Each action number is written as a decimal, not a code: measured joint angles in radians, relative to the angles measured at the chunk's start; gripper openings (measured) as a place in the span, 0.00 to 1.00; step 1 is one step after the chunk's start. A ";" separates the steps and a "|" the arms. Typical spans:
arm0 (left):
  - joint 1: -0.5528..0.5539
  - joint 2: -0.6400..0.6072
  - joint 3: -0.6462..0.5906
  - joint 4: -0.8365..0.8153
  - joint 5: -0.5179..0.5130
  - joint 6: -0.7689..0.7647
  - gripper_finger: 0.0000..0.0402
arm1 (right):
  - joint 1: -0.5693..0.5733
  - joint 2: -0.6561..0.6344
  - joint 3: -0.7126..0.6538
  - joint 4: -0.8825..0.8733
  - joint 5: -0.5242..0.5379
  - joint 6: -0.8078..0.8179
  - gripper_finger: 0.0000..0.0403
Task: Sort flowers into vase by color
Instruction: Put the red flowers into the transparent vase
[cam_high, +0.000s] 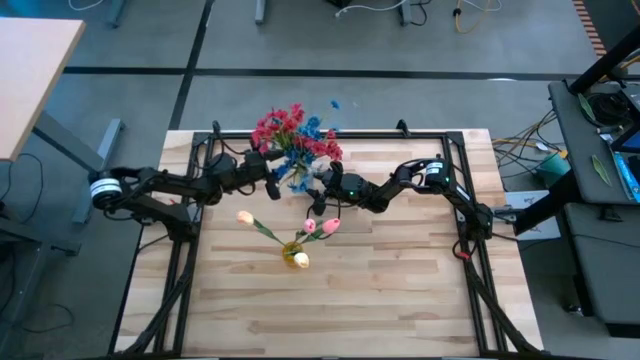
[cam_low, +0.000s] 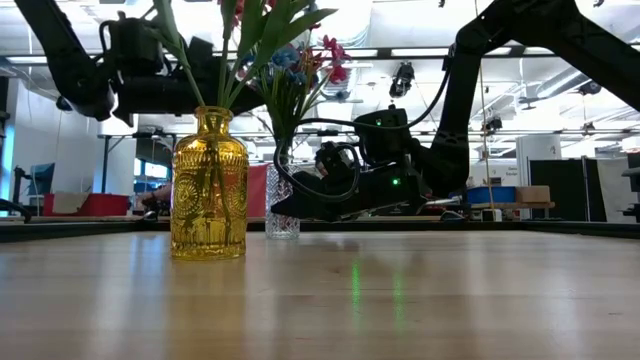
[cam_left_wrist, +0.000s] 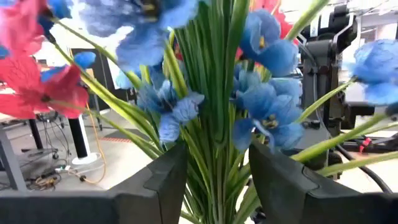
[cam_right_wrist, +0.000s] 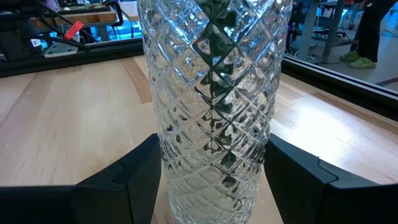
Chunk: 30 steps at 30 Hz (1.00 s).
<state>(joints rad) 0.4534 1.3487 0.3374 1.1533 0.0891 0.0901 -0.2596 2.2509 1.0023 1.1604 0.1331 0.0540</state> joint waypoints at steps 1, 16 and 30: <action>0.000 -0.004 0.000 -0.002 0.000 0.000 0.39 | 0.000 0.000 0.000 0.000 0.000 -0.001 0.58; 0.000 -0.057 0.000 0.001 -0.080 0.007 0.15 | 0.000 0.000 0.000 0.000 0.000 -0.001 0.58; -0.001 -0.062 0.007 -0.012 0.027 0.028 0.25 | 0.000 0.000 0.000 0.000 0.000 -0.006 0.59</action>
<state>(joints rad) 0.4522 1.2867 0.3447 1.1413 0.1156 0.1180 -0.2596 2.2509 1.0023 1.1601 0.1328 0.0479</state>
